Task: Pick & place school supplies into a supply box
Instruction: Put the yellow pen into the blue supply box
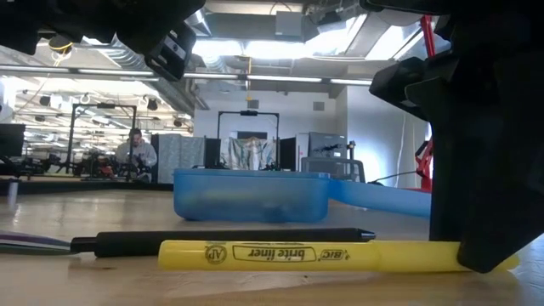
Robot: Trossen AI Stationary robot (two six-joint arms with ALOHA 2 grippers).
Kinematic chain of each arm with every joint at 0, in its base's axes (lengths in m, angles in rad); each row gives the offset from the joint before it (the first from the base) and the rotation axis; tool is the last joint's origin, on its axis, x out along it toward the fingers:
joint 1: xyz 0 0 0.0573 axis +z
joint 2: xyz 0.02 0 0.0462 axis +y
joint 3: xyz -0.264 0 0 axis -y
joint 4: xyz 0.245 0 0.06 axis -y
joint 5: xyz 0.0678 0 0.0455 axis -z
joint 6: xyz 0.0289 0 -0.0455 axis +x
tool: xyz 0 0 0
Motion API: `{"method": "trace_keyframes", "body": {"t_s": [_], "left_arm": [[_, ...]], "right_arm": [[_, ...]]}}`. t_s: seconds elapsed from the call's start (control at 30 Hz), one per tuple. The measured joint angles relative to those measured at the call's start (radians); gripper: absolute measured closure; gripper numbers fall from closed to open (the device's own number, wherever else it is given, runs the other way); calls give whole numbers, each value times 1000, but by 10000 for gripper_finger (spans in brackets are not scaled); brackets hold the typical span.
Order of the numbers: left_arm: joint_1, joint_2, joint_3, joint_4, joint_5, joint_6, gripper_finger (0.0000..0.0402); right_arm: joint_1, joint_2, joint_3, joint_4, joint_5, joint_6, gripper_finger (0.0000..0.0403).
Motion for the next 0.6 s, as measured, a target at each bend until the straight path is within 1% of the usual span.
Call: {"method": "trace_keyframes", "body": {"t_s": [0.23, 0.3, 0.5, 0.6], "left_arm": [[0, 0, 0, 0, 0, 0, 301], [0, 0, 0, 0, 0, 0, 301], [0, 0, 0, 0, 0, 0, 298], [0, 0, 0, 0, 0, 0, 297]], "right_arm": [[0, 0, 0, 0, -2, 0, 334], [0, 0, 0, 1, -3, 1, 321], [1, 0, 0, 0, -4, 23, 262], [0, 0, 0, -1, -4, 20, 241]]}}
